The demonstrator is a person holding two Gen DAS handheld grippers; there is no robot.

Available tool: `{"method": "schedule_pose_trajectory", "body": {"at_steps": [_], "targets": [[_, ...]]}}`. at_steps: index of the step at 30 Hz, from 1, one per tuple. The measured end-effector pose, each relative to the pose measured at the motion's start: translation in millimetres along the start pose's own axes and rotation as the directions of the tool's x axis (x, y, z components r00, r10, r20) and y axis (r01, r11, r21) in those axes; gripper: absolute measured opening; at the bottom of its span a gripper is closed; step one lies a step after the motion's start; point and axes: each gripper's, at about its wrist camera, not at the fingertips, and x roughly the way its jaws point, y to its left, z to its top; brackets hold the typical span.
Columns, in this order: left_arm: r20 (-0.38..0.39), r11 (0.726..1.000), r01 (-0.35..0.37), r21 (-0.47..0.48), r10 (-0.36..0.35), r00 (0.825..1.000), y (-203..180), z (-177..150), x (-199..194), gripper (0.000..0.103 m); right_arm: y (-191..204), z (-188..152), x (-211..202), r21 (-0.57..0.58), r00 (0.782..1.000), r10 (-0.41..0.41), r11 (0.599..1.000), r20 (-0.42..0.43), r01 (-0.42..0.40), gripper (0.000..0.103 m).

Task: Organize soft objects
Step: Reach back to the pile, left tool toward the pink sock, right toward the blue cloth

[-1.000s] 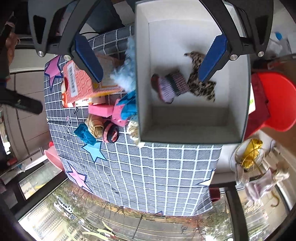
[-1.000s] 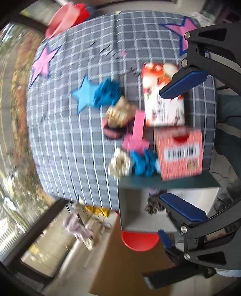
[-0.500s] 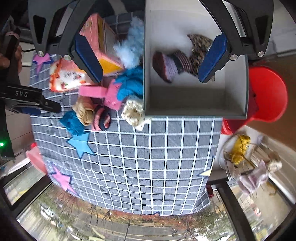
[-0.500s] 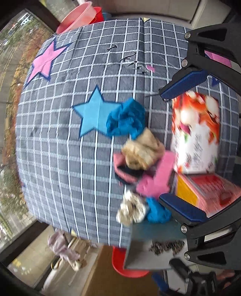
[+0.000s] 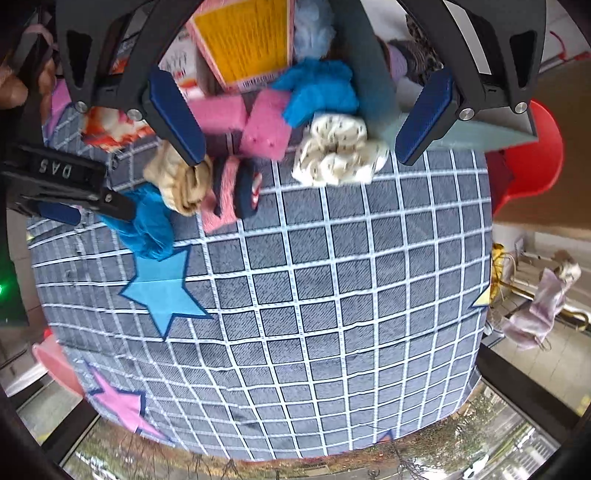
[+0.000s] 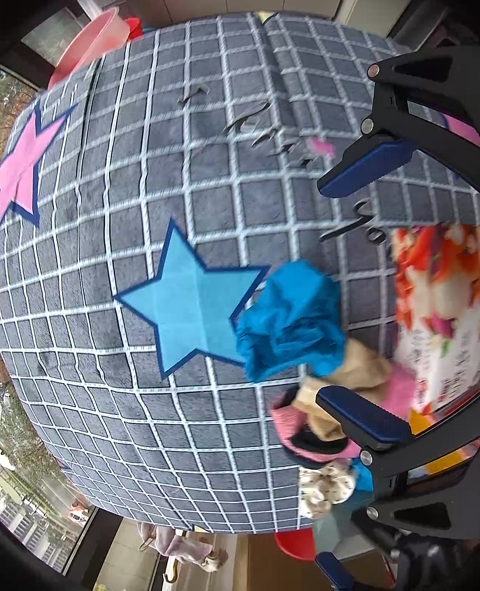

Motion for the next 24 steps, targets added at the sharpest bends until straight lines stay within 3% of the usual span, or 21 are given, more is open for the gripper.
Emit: {"method": "schedule_pose_trajectory", "body": {"at_steps": [3,4,5,7,9,11,12,14,17,22,24], "targets": [[-0.033,1.0,-0.024,0.013,0.024,0.999,-6.6,11.6,17.2,0.103,12.4,7.0,19.8,-0.059,1.0,-0.027,0.998,-0.015,0.026,0.103],[-0.009,1.0,-0.021,0.009,0.021,1.0,-8.6,14.4,22.8,0.103,17.3,7.7,28.2,-0.097,0.998,-0.06,0.994,-0.018,0.058,0.103],[0.077,1.0,0.006,-0.007,-0.005,0.997,-10.8,17.7,28.2,0.103,19.5,8.3,33.4,-0.122,0.996,-0.082,0.989,-0.02,0.079,0.103],[0.058,1.0,0.004,0.002,-0.004,0.998,-15.5,22.8,36.5,0.103,21.0,6.5,43.2,-0.172,0.991,-0.134,0.977,-0.022,0.128,0.102],[0.045,1.0,0.001,0.019,-0.002,0.999,-21.9,27.8,45.2,0.103,15.8,3.7,47.8,-0.193,0.987,-0.159,0.969,-0.021,0.152,0.089],[0.029,0.999,0.006,0.034,-0.007,1.0,-28.5,32.9,55.3,0.103,4.1,2.2,49.4,-0.176,0.991,-0.131,0.977,-0.037,0.123,0.064],[0.022,0.999,0.008,0.039,-0.009,1.0,-31.7,34.9,59.3,0.103,-0.9,1.0,49.3,-0.165,0.992,-0.116,0.98,-0.039,0.108,0.06],[0.006,0.999,0.019,0.05,-0.019,1.0,-38.6,39.7,69.4,0.103,-8.3,-0.5,43.9,-0.159,0.994,-0.105,0.982,-0.027,0.1,0.036],[-0.028,0.997,0.054,0.05,-0.053,0.998,-45.9,46.2,83.9,0.102,-19.4,-1.8,37.0,-0.15,0.996,-0.091,0.985,-0.022,0.087,0.035],[-0.104,0.995,0.09,0.046,-0.085,0.991,-54.0,55.0,108.3,0.088,-49.8,10.4,20.0,-0.114,1.0,-0.013,0.993,-0.018,0.011,0.035],[-0.123,0.992,0.116,0.047,-0.11,0.986,-53.3,55.9,111.4,0.075,-61.0,8.2,11.9,-0.095,1.0,0.019,0.995,-0.013,-0.02,0.035]]}}
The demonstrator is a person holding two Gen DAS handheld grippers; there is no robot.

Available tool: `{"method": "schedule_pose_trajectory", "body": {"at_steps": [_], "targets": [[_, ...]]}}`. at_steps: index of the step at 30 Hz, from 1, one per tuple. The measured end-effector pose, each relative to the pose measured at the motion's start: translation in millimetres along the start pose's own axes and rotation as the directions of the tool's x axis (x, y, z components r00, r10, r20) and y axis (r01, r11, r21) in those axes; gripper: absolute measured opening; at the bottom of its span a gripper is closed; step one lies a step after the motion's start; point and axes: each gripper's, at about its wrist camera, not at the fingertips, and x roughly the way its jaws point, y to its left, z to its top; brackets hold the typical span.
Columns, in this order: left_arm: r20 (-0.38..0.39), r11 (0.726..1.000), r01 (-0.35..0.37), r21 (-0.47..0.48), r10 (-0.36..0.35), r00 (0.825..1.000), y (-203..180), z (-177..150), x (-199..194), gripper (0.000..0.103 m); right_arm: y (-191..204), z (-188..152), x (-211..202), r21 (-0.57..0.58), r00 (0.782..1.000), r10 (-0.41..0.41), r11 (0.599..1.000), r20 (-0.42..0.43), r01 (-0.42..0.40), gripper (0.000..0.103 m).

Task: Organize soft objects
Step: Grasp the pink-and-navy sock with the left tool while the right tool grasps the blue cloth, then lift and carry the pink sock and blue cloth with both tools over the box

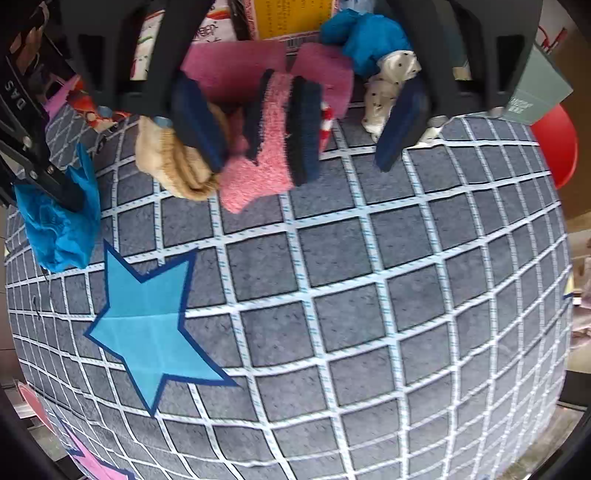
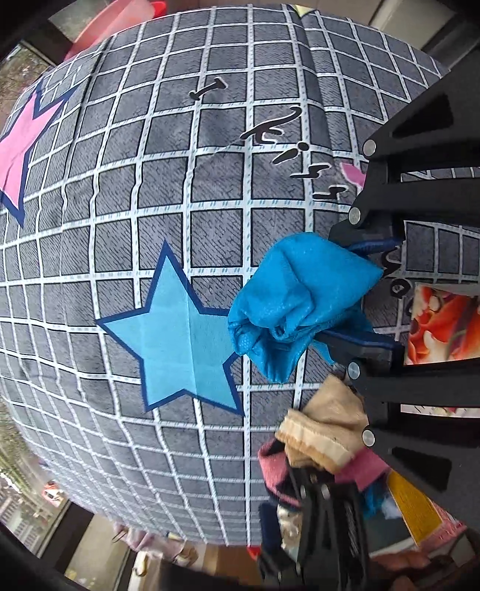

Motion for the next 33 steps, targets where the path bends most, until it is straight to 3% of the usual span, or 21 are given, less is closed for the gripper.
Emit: {"method": "schedule_pose_trajectory", "body": {"at_steps": [2,5,8,16,25,33], "targets": [[-0.014,1.0,0.029,-0.002,-0.029,0.999,-1.2,1.1,2.7,0.067,0.4,0.2,-7.4,0.016,1.0,0.019,1.0,0.005,-0.019,0.035],[-0.039,0.996,0.09,0.004,-0.09,0.995,-6.5,5.8,12.0,0.036,-3.7,-1.0,-14.0,0.029,0.999,0.041,0.999,0.015,-0.041,0.035],[-0.004,0.996,0.087,0.02,-0.087,0.996,-12.9,4.0,2.6,0.024,-5.7,-0.3,-18.9,0.046,0.997,0.067,0.997,0.025,-0.068,0.035],[0.192,0.989,0.122,-0.086,-0.104,0.976,-21.3,8.5,-22.5,0.023,-18.8,-12.0,-44.0,0.065,0.993,0.106,0.992,0.057,-0.11,0.035],[0.333,0.991,0.123,-0.054,-0.099,0.938,-68.6,-4.1,-55.0,0.023,1.7,-13.8,-56.1,0.051,0.987,0.14,0.988,0.082,-0.145,0.036],[0.421,0.987,0.16,-0.009,-0.142,0.896,-56.2,-63.0,-96.5,0.023,18.0,-33.1,-72.4,0.022,0.983,0.163,0.986,0.087,-0.166,0.036]]}}
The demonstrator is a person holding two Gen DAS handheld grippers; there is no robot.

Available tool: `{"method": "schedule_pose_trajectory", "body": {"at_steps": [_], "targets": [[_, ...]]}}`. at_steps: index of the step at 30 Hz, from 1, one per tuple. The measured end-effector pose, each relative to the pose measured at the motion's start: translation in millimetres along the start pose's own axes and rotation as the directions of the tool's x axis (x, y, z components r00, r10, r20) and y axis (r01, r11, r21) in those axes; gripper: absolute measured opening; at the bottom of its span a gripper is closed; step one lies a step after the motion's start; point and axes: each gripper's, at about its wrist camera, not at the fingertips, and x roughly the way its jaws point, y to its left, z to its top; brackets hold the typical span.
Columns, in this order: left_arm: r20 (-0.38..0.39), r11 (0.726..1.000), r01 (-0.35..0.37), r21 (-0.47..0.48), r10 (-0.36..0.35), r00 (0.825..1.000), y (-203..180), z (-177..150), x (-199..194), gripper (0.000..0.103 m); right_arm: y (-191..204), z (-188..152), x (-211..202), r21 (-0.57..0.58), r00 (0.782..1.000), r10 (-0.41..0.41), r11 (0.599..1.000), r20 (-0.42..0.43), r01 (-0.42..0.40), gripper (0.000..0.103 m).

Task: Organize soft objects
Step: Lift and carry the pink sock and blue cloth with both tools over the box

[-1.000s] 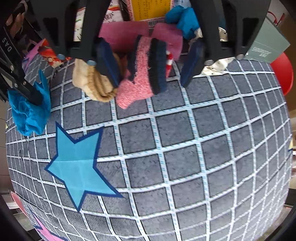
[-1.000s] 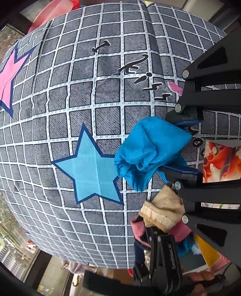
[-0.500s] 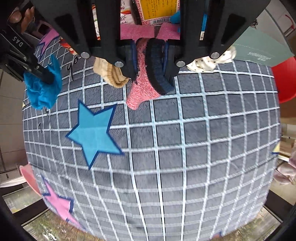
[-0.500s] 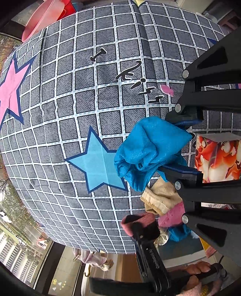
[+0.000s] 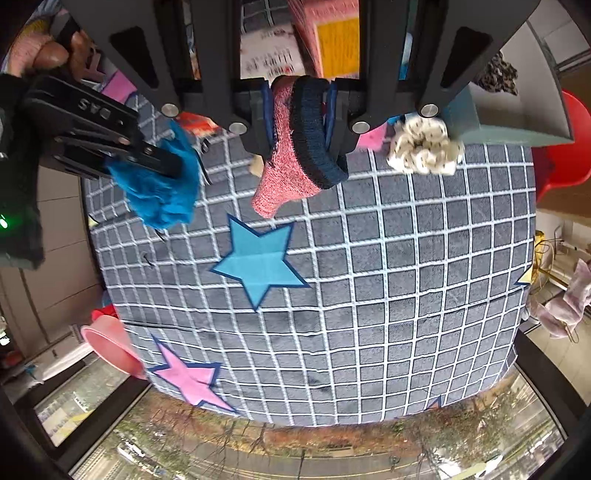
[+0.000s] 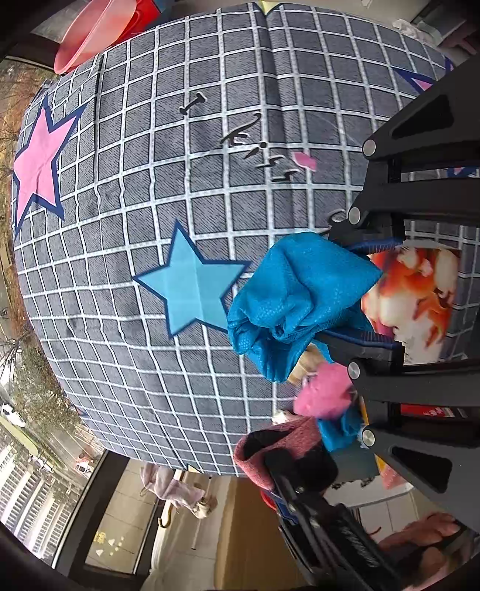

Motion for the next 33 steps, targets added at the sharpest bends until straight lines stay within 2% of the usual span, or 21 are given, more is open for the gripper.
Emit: {"method": "schedule_pose_trajectory", "body": {"at_steps": [6,11,19,33], "targets": [[0.007,0.998,0.031,0.048,-0.031,0.999,-11.6,-35.9,-20.3,0.023,7.8,-21.8,-7.0,0.009,1.0,0.001,1.0,-0.011,-0.001,0.036],[0.018,0.991,0.055,0.121,-0.058,0.998,-20.1,-66.5,-37.0,0.023,17.5,-46.2,-13.6,0.017,1.0,-0.016,1.0,-0.005,0.016,0.036],[0.02,0.979,0.108,0.175,-0.113,0.993,-21.9,-103.2,-55.9,0.023,29.5,-84.6,-23.9,0.045,0.998,-0.055,0.997,0.005,0.055,0.036],[-0.002,0.935,0.17,0.311,-0.178,0.984,-22.7,-167.1,-80.5,0.023,64.6,-131.2,-35.4,0.044,0.993,-0.116,0.992,0.018,0.115,0.036]]}}
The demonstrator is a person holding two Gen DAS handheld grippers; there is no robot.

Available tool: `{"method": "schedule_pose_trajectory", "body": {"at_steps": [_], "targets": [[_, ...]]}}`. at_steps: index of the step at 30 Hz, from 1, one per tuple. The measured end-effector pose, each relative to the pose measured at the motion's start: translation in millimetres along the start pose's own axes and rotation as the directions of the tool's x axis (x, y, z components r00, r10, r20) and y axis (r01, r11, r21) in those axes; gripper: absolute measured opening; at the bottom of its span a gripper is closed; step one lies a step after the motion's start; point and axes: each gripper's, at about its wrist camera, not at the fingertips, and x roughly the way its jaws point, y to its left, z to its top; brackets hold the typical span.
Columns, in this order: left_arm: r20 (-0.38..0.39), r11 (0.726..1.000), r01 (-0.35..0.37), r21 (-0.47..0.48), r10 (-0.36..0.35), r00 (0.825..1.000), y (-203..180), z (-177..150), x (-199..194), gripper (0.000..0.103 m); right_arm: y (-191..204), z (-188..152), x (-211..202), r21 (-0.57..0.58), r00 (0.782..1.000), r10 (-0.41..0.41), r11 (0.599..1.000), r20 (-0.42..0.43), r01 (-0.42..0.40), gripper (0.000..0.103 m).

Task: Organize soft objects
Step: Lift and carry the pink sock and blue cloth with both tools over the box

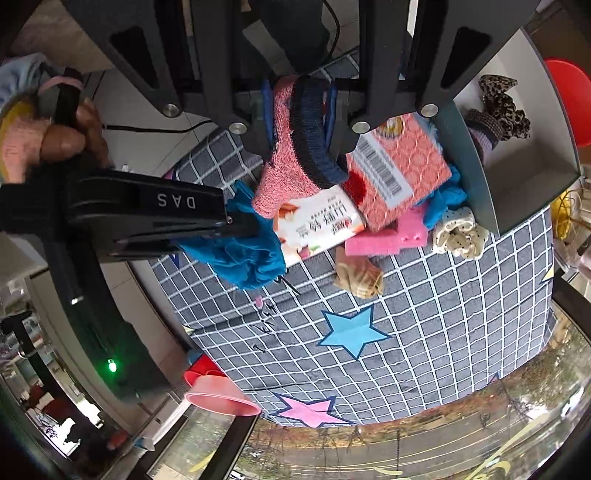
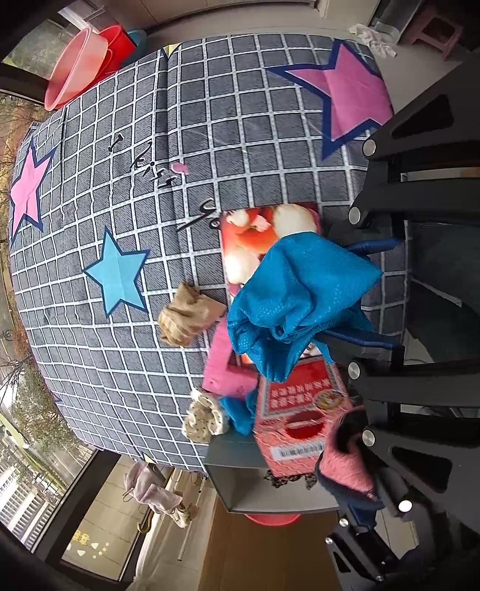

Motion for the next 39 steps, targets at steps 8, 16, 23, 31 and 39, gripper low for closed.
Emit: {"method": "schedule_pose_trajectory", "body": {"at_steps": [8,16,23,31,39], "targets": [[0.035,1.0,-0.001,-0.03,0.002,0.999,20.9,-27.0,-21.1,0.023,28.7,-20.4,-12.7,-0.031,1.0,-0.021,0.999,0.021,0.022,0.036],[0.072,0.997,-0.011,-0.082,0.017,0.997,44.7,-47.5,-37.6,0.023,55.8,-25.0,-25.5,-0.071,0.998,-0.036,0.997,0.054,0.04,0.036],[0.103,0.986,-0.016,-0.164,0.033,0.994,68.4,-65.2,-48.4,0.023,96.6,-27.1,-32.7,-0.163,0.997,-0.026,0.986,0.077,0.038,0.036],[0.121,0.957,-0.038,-0.287,0.076,0.99,101.7,-92.8,-60.0,0.023,139.3,-31.6,-24.8,-0.278,0.998,-0.013,0.96,0.054,0.027,0.036],[0.104,0.902,-0.079,-0.424,0.135,0.985,138.7,-131.3,-66.0,0.023,184.3,-38.1,-9.1,-0.393,1.0,0.007,0.92,0.011,-0.002,0.036]]}}
